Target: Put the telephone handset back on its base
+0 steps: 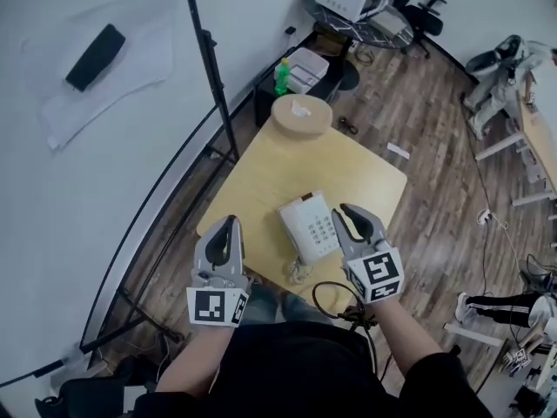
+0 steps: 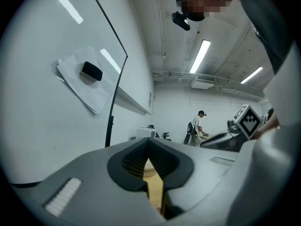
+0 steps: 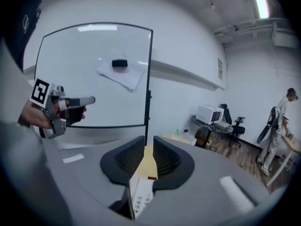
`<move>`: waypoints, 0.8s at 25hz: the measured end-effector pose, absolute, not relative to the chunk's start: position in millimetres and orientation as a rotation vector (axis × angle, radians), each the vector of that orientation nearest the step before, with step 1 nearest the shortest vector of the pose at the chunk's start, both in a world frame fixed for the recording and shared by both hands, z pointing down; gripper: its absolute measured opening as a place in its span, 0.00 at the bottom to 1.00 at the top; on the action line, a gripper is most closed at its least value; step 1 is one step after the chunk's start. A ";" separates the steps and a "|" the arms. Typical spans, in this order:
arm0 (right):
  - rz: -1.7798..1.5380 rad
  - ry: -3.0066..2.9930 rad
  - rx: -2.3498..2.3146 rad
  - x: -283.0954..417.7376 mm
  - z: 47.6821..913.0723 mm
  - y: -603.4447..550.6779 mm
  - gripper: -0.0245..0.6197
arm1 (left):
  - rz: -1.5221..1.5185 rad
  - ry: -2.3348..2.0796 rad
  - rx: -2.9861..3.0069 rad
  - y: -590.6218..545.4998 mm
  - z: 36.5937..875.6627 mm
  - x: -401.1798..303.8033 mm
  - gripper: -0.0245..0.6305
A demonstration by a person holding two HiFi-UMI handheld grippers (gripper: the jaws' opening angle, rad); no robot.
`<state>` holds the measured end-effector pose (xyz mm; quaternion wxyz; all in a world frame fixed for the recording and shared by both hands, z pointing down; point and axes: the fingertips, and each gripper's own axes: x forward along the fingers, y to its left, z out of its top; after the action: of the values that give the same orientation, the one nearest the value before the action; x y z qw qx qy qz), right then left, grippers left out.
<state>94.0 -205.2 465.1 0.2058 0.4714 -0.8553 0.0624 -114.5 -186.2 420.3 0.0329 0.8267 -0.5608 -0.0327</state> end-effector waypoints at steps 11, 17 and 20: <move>-0.148 -2.524 1.718 139.2 337.7 -168.1 0.05 | -0.254 -1.690 2.702 -184.9 331.4 -92.8 0.04; -0.097 -2.545 1.819 144.3 339.9 -168.7 0.05 | -0.261 -1.690 2.733 -180.4 320.6 -84.2 0.04; -0.089 -2.531 1.818 141.5 344.1 -169.2 0.05 | -0.257 -1.691 2.728 -177.5 320.4 -83.8 0.04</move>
<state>141.5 -169.2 344.1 0.0121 0.5831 -0.8118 -0.0286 -83.8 -177.5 320.4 -0.0392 0.8467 -0.5247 -0.0797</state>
